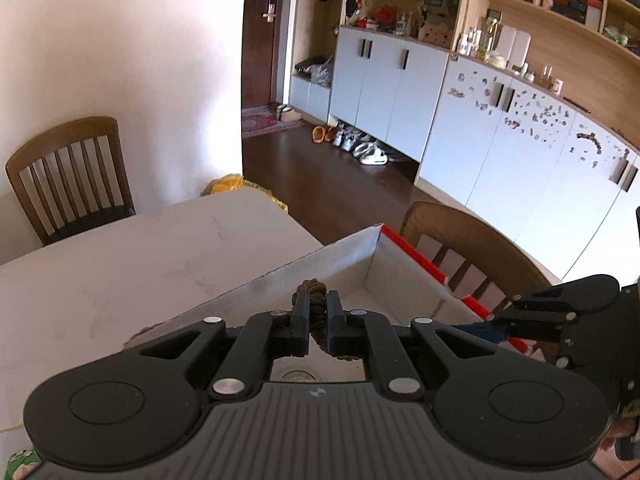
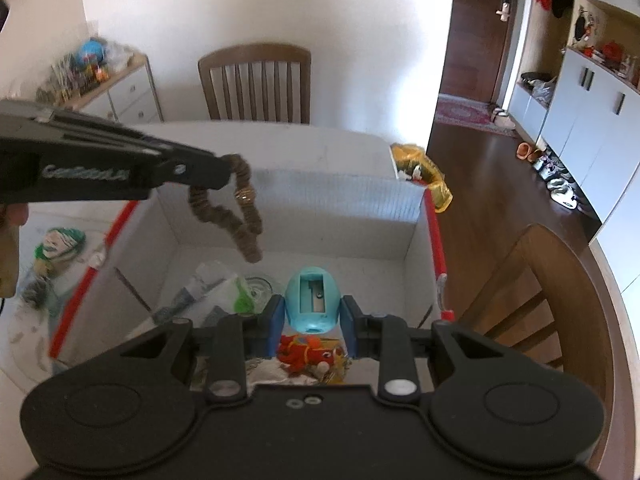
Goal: Organize objects
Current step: 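Carry the bracelet with left tool while right tool carries the sharpener into red box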
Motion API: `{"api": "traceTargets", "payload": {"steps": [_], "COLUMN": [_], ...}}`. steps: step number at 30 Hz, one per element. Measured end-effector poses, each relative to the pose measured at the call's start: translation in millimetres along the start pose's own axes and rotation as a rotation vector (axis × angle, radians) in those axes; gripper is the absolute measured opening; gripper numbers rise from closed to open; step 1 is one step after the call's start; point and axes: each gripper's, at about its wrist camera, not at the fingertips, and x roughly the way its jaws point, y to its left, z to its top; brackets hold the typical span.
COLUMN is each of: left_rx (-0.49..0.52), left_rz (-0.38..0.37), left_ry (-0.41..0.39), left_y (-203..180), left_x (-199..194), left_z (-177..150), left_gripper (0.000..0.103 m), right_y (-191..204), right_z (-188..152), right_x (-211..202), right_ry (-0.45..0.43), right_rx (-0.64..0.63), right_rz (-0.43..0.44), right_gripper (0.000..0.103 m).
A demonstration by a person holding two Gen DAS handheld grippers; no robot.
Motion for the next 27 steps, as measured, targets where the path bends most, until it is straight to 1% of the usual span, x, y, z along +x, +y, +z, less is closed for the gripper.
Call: {"api": "traceTargets", "payload": {"steps": [3,7,14,16,20,22,27], "left_rx": [-0.009,-0.016,-0.013,-0.006,-0.008,0.000,0.012], "left_rz": [0.011,0.025,0.039,0.047,0.035,0.041,0.046], "left_ry": [0.030,0.072,0.154,0.179,0.244,0.274,0.332], "left_y": [1.3,3.3,5.5,4.4,6.8,6.8,8.8], "left_x": [21.8,44.0,73.2,81.5,93.3,97.8,106.8], "left_z": [-0.4,-3.3,-10.8,-14.0,-20.9,-23.8,-27.8], "left_gripper": [0.007,0.007,0.007,0.007,0.007,0.007,0.007], "right_y": [-1.4,-6.8,-5.0,-4.5,-7.0,-8.2,-14.7], "right_z": [2.9,4.2,1.4,-1.5,-3.5,-4.1,-2.8], "right_x": [19.0,39.1,58.6,61.2,64.7,66.0,66.7], "right_ry": [0.043,0.093,0.154,0.160,0.173,0.174,0.177], "right_rx": [-0.008,0.012,0.008,0.001,0.004,0.004,0.004], "right_rz": [0.001,-0.001,0.010,0.015,0.029,0.033,0.041], "right_gripper": [0.028,0.028,0.028,0.028,0.029,0.028,0.030]}}
